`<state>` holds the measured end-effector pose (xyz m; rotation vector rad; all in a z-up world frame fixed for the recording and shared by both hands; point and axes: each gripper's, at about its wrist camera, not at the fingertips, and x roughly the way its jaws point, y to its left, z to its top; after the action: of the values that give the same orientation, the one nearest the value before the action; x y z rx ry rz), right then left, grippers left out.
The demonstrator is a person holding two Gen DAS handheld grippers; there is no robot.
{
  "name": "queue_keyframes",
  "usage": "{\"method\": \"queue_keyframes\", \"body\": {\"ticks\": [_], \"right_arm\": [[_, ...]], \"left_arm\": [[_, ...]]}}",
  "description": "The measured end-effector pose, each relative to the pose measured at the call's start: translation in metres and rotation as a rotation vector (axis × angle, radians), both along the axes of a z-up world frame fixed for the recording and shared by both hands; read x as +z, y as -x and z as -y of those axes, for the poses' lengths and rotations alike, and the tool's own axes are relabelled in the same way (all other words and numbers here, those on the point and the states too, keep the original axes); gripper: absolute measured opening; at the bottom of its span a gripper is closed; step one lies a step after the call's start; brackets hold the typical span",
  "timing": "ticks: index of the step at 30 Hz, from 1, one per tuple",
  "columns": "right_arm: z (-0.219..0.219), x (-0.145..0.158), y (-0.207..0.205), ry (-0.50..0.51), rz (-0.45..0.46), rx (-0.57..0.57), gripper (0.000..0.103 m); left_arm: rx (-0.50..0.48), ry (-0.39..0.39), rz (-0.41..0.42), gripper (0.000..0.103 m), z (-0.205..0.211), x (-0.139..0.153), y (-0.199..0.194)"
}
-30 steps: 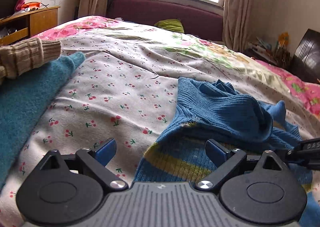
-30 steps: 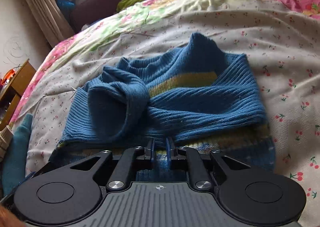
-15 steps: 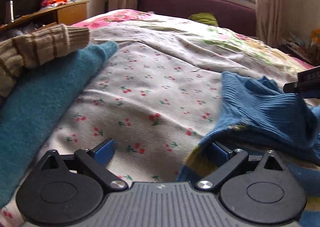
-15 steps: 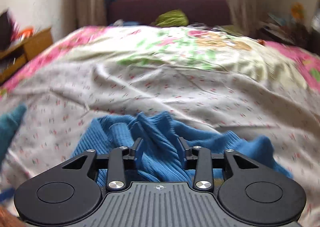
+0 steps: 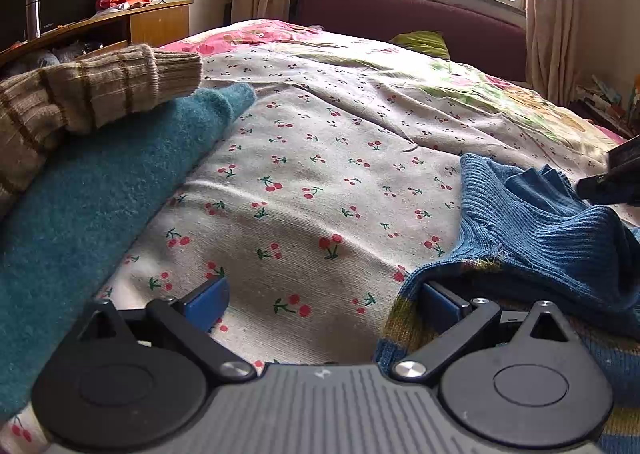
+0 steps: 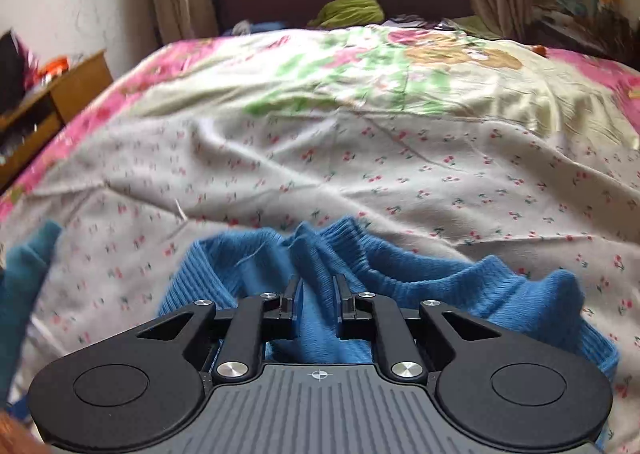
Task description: Fold small clothes
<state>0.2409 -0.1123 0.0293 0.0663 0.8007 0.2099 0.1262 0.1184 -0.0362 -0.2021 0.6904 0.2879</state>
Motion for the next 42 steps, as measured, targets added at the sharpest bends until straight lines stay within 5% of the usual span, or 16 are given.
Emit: {"method": "queue_keyframes", "body": {"ticks": [4,8,12,16,18,21,28,32,35,39,42], "right_arm": [[0.026,0.019,0.009,-0.075,0.038,-0.055,0.008],[0.016,0.019,0.007,-0.027,0.011,0.029,0.021],[-0.017,-0.004,-0.009,0.036,-0.064,0.133,0.055],[-0.042,-0.025,-0.024,0.151,-0.097,0.161,0.049],[-0.042,-0.028,-0.028,0.149,-0.112,0.151,0.020],[-0.029,-0.015,-0.027,0.056,-0.114,0.113,0.010],[0.040,0.059,0.014,-0.243,0.062,-0.091,0.010],[0.101,0.072,0.067,-0.384,0.109,-0.257,0.010],[0.133,0.055,0.101,-0.413,0.099,-0.359,0.010],[0.154,-0.008,0.102,-0.312,-0.058,-0.465,0.014],[0.161,-0.034,0.110,-0.342,-0.096,-0.500,0.018]], "left_arm": [[0.000,0.003,0.001,0.103,0.001,0.000,0.000],[-0.006,0.000,0.001,0.103,0.003,0.001,0.001],[-0.004,0.004,0.004,0.103,0.003,0.001,0.002],[-0.007,0.008,0.003,0.103,0.002,0.000,0.001],[-0.008,0.010,0.004,0.103,0.002,-0.001,0.000],[-0.009,0.009,0.004,0.103,0.002,-0.001,0.000],[-0.005,0.009,0.010,0.103,0.003,0.000,0.002],[-0.001,0.005,0.013,0.103,0.003,0.001,0.004],[0.000,-0.006,0.009,0.103,0.005,0.001,0.003],[-0.003,-0.028,0.002,0.103,0.009,0.000,0.003],[-0.004,-0.039,0.001,0.103,0.010,-0.001,0.003]]}}
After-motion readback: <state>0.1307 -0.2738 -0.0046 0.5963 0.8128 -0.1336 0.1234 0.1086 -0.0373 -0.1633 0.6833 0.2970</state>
